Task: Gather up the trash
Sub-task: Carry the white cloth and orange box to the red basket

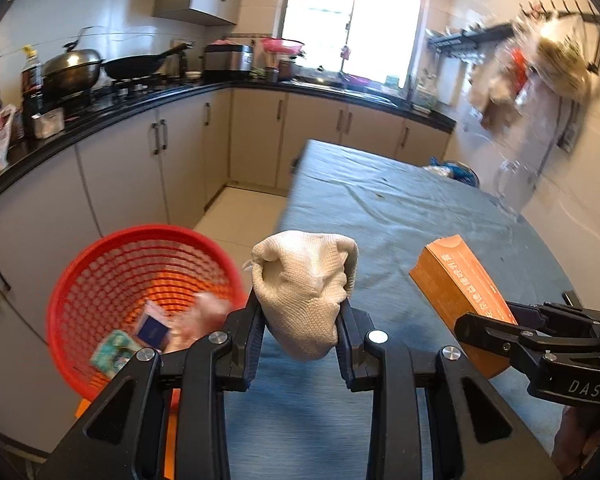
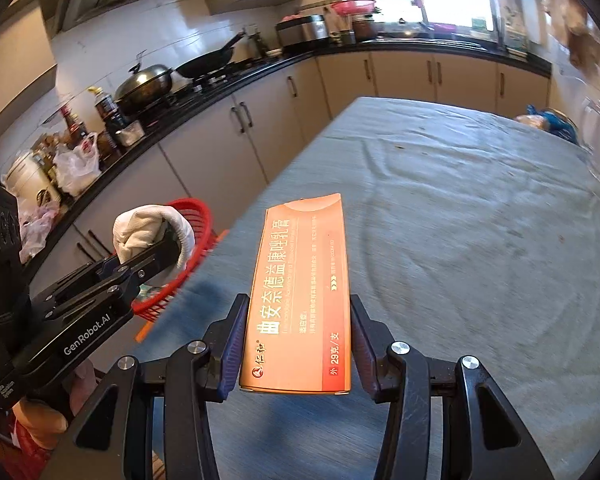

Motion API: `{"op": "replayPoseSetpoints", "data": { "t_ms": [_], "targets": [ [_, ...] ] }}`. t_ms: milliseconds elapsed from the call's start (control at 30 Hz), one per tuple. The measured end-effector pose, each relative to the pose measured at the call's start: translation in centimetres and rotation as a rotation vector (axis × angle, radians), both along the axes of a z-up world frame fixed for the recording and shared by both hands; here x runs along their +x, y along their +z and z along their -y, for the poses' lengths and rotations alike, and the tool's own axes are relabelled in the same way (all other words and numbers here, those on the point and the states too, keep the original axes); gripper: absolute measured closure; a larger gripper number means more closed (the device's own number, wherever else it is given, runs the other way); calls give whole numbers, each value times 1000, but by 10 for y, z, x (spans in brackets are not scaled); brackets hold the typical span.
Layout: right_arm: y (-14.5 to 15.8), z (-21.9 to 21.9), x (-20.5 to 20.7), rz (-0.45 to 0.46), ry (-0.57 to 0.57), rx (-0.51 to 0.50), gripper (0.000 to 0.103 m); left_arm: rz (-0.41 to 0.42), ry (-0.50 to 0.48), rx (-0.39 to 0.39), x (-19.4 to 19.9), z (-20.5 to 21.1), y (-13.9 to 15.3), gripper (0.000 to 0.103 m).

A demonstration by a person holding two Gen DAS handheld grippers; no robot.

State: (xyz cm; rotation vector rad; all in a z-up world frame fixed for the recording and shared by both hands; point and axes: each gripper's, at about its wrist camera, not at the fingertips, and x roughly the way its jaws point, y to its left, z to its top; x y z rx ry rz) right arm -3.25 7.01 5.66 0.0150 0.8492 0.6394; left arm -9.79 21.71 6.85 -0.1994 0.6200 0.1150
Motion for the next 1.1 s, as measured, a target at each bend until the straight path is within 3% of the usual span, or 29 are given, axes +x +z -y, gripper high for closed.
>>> {"op": "replayPoseSetpoints", "data": {
  "t_ms": [533,800,1100],
  "targets": [
    [-1,-118,8,-54,172,37,52,-18,236,-80,-35,-126,-22,73],
    [-12,-164,21,-96,216,43,51,-45,250,-88,-33,-137,-35,73],
    [-31,-187,39,-147,220,38,51,-66,249,-87,-27,-144,-47,73]
  ]
}}
